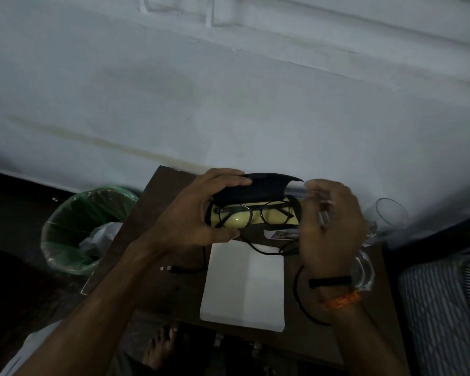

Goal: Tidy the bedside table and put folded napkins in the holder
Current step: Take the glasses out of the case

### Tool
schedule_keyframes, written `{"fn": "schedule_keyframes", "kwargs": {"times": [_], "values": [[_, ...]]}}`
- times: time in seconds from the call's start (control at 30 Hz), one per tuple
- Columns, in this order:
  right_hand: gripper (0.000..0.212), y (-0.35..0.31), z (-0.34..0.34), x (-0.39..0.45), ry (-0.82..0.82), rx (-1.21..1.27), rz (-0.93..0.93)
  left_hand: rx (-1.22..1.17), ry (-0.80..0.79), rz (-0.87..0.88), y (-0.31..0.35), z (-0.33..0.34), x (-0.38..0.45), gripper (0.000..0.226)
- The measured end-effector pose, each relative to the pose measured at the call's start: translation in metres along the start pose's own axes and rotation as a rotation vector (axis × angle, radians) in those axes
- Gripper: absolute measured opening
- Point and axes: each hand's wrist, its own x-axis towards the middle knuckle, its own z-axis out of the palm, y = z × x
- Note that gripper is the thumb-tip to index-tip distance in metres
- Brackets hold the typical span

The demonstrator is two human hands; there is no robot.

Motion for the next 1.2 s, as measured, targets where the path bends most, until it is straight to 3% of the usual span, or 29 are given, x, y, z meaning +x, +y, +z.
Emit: {"fn": "schedule_keyframes", "kwargs": {"times": [0.1, 0.23, 0.3, 0.4, 0.53, 0.6, 0.7, 0.87, 1.2], "values": [[0.023, 0.016, -0.001, 0.003, -0.062, 0.130, 0.412, -0.089, -0.019, -0.020, 0.002, 0.001, 0.001, 0.080], [0.054, 0.013, 0.000, 0.011, -0.306, 0.624, 0.996, -0.136, -0.058, -0.048, 0.005, 0.006, 0.001, 0.077], [0.066, 0.008, -0.003, 0.012, -0.477, 0.773, 1.127, -0.130, -0.087, -0.047, 0.006, 0.007, 0.001, 0.075], [0.062, 0.006, -0.006, 0.011, -0.610, 0.791, 1.141, -0.166, -0.095, -0.058, 0.007, 0.007, 0.000, 0.076], [0.032, 0.007, -0.004, 0.011, -0.571, 0.828, 1.203, -0.177, -0.071, -0.109, 0.007, 0.005, -0.001, 0.094], [0.018, 0.007, -0.003, 0.012, -0.545, 0.870, 1.180, -0.172, -0.045, -0.122, 0.004, 0.005, -0.001, 0.090], [0.018, 0.005, -0.003, 0.015, -0.518, 0.964, 1.131, -0.227, 0.039, -0.145, 0.001, 0.005, 0.000, 0.068], [0.023, 0.004, -0.002, 0.016, -0.501, 0.925, 1.042, -0.579, 0.156, -0.334, 0.007, 0.009, 0.005, 0.034], [0.034, 0.004, 0.006, 0.013, -0.482, 0.904, 1.032, -0.698, 0.214, -0.462, -0.002, 0.004, 0.008, 0.042]]}}
